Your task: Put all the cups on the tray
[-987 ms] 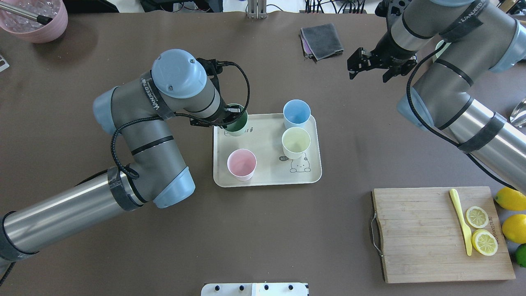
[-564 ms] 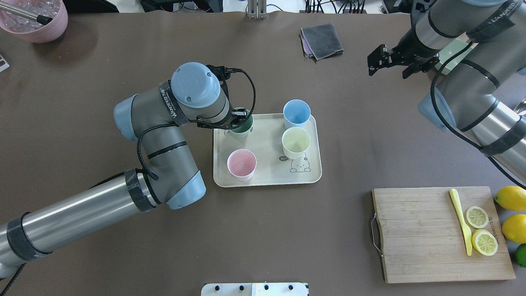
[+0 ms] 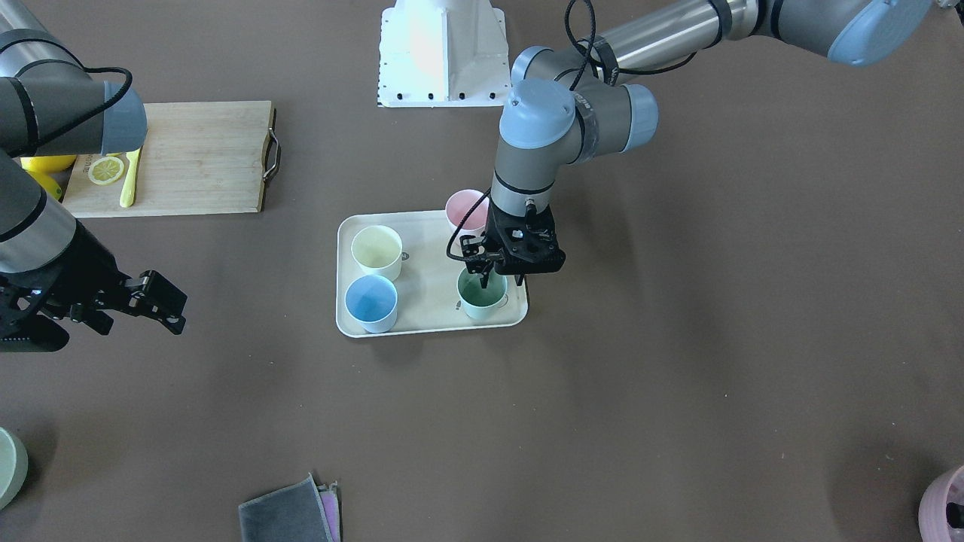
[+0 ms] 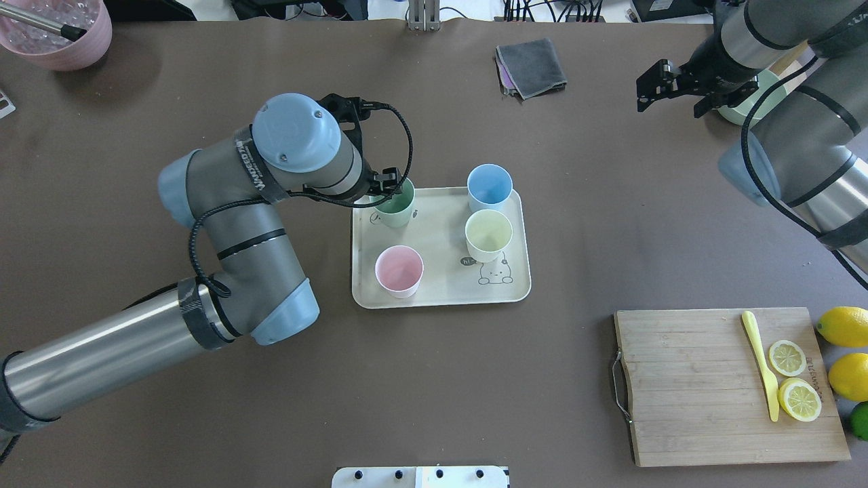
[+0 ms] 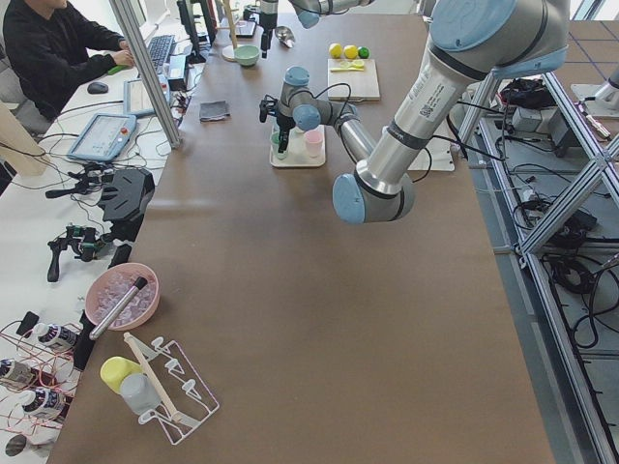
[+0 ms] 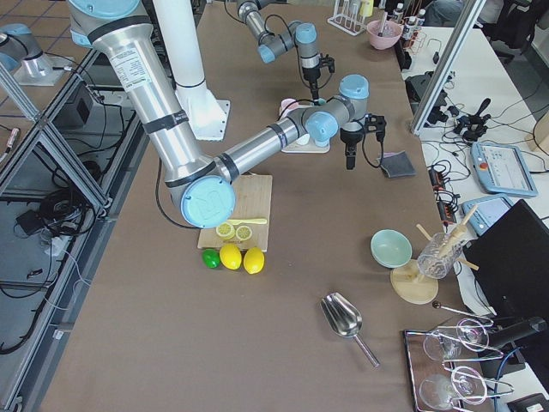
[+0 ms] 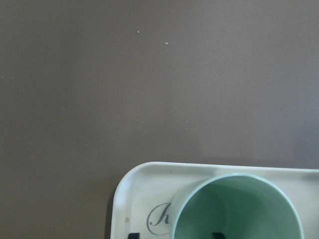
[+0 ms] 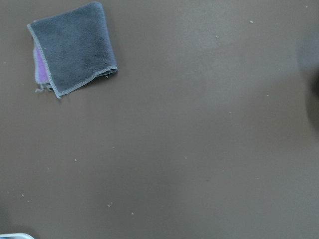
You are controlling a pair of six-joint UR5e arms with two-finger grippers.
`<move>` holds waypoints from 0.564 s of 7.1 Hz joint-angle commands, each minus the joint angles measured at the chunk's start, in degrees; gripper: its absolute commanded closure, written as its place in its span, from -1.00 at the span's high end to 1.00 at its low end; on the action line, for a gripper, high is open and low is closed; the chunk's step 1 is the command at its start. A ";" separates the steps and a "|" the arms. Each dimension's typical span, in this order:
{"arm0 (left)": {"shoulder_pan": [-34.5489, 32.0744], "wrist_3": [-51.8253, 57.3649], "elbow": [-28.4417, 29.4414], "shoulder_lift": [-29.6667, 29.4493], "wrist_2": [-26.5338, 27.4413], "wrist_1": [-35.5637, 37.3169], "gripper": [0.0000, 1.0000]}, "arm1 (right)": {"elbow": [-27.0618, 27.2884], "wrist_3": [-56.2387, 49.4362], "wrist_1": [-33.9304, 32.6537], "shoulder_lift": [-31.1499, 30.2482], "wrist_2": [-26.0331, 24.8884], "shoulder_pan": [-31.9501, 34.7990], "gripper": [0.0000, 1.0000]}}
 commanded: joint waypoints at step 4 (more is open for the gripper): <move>-19.87 29.90 -15.91 20.59 -5.48 0.26 0.96 | -1.53 -7.62 -0.73 -7.35 0.01 6.94 1.00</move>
